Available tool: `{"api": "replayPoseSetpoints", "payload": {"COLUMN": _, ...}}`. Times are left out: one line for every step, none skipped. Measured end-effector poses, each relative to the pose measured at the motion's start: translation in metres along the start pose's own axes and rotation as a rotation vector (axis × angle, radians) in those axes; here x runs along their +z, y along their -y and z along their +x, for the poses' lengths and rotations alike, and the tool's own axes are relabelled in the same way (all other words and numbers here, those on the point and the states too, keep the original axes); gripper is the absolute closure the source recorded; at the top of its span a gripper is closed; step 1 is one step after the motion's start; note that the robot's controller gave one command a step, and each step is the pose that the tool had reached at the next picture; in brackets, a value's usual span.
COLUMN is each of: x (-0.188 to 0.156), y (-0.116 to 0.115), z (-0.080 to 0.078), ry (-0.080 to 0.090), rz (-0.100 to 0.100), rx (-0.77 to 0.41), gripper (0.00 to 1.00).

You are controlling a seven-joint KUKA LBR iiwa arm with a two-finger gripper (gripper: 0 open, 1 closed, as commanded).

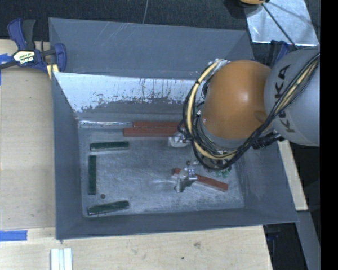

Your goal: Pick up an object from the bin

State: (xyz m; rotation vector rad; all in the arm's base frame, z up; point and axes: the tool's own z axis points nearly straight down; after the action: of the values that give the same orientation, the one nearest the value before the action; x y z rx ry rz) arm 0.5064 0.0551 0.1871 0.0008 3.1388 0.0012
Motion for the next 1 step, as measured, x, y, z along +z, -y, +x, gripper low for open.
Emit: {"api": "replayPoseSetpoints", "payload": {"x": 0.0803, "y": 0.0507, "z": -0.0084, "ry": 0.004, "rz": 0.001, "rx": -0.052, "gripper": 0.00}}
